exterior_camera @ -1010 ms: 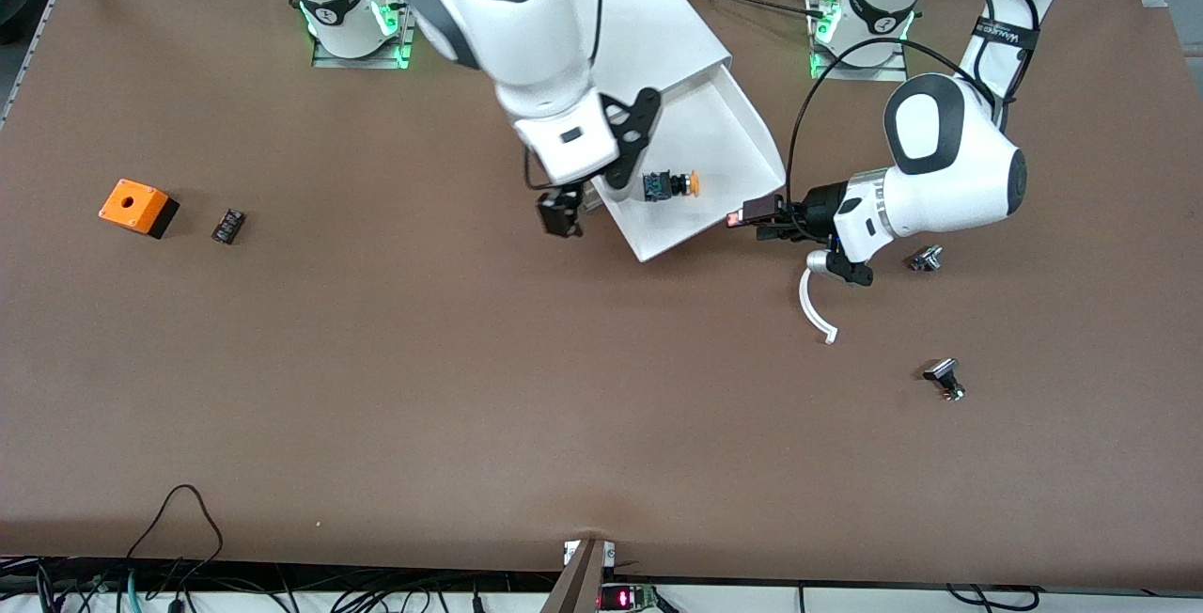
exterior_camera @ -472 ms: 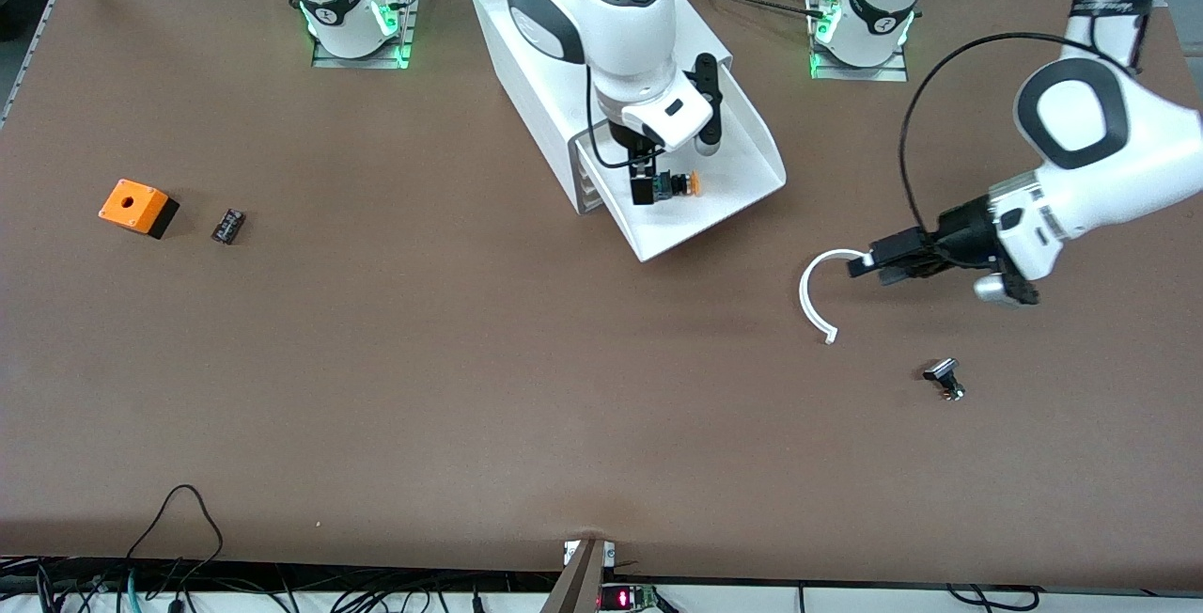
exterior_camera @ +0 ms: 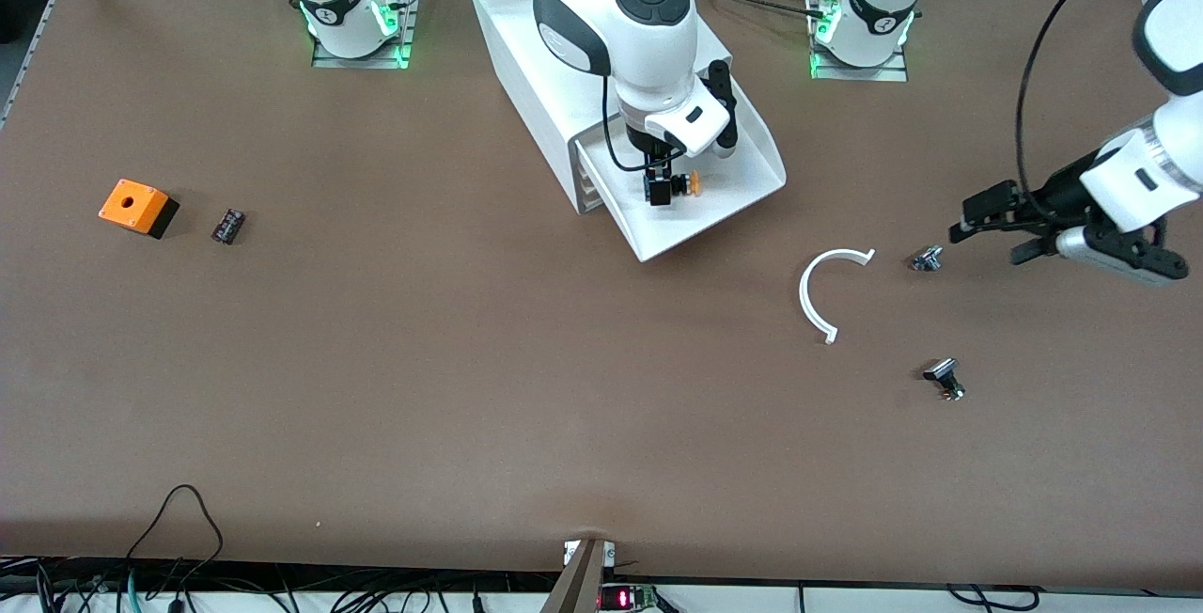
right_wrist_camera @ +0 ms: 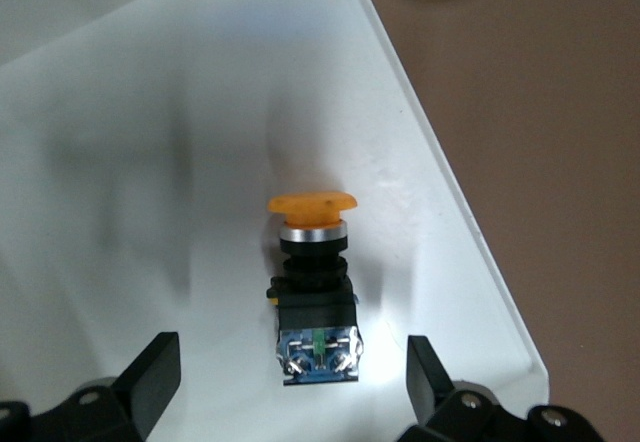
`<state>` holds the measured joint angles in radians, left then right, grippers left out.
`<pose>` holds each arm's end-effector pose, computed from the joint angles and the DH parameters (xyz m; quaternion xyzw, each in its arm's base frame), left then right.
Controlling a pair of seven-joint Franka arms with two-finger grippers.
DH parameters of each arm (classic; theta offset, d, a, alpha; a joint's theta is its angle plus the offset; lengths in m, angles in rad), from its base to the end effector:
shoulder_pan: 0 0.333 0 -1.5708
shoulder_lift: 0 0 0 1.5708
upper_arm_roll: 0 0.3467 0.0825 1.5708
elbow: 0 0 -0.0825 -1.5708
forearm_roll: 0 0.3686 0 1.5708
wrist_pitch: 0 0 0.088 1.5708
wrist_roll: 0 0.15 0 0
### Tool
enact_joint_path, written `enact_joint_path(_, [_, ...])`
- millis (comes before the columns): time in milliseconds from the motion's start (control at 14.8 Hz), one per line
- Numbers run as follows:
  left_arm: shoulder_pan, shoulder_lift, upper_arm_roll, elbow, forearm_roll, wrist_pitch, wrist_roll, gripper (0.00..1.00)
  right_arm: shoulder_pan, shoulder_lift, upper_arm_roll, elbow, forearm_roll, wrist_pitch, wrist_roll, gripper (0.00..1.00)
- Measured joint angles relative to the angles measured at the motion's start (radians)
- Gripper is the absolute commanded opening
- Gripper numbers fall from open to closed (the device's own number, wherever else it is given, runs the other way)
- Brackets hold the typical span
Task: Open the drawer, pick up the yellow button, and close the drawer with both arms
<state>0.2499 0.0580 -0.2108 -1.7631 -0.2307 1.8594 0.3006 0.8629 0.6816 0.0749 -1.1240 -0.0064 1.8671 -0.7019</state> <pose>0.5748 -0.0022 0.5205 0.9880 -0.0988 0.0390 0.1120 0.4612 0.6005 0.4014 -0.6879 -0.7249 -0.0290 0.0238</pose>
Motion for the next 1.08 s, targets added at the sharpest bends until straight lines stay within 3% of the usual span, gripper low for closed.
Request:
enact_joint_path(202, [-0.004,-0.01,0.002,0.057,0.145,-0.075,-0.073,1.0,0.0,0.018,0.0,0.0,-0.011,-0.002,-0.003,1.0])
enact_joint_path(337, [-0.021,-0.01,0.0,0.072,0.219,-0.092,-0.174,1.0,0.0,0.024,0.0,0.0,-0.015,-0.002,-0.003,0.94])
enact_joint_path(741, [-0.071,-0.01,-0.004,0.083,0.296,-0.105,-0.31,1.0,0.004,0.035,0.0,0.0,-0.016,0.0,-0.005,0.58])
enact_joint_path(876, [-0.069,-0.007,0.003,0.086,0.296,-0.117,-0.311,1.0,0.006,0.035,0.0,0.001,-0.016,0.0,-0.005,0.4])
enact_joint_path(1078, [-0.069,-0.004,0.004,0.086,0.296,-0.119,-0.312,1.0,0.006,0.035,0.0,0.006,-0.017,0.003,-0.005,0.31])
